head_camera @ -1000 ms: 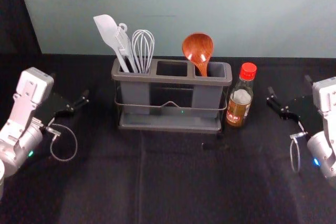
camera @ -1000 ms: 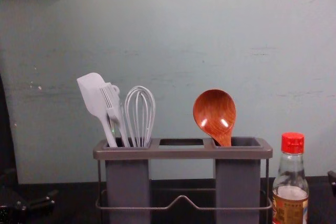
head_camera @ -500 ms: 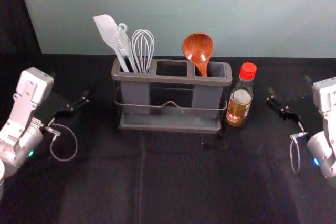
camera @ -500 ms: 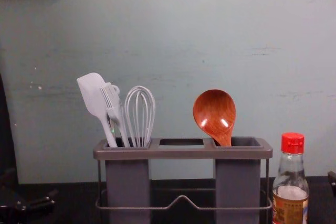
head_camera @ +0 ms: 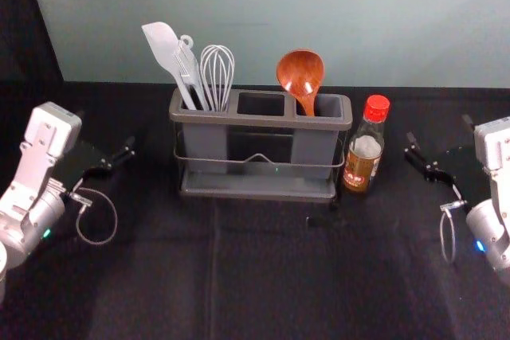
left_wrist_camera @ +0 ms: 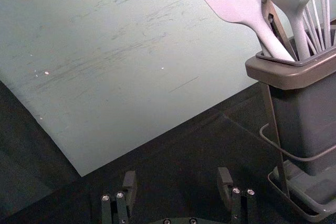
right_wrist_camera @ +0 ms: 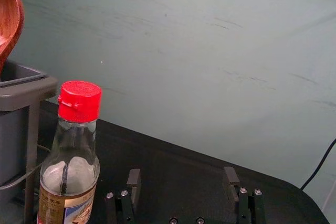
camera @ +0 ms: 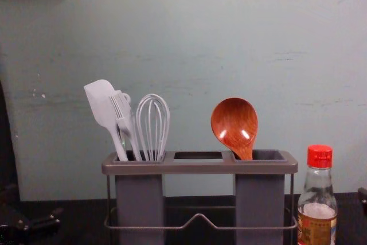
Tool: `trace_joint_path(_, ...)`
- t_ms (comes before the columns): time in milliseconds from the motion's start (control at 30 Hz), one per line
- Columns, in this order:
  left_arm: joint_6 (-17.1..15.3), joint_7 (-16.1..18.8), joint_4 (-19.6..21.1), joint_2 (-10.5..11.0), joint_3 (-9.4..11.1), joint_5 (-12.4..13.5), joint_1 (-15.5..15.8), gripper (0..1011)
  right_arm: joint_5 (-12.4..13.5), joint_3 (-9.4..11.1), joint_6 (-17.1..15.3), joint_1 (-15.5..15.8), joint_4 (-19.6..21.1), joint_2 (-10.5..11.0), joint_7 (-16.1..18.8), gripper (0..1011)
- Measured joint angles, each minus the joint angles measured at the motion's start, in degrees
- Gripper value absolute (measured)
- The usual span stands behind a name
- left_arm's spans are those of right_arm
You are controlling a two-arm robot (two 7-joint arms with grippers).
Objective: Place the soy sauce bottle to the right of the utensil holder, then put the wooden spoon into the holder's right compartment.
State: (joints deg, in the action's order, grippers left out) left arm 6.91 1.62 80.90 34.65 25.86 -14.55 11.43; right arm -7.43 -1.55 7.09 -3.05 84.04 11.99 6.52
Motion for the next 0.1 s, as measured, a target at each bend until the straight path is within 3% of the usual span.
trace_joint_path(100,0.00,0.00,0.00,0.00,0.00,0.00,0.00,1005,0.00,0.00,0.00,0.00,0.00,0.00,0.00,1002)
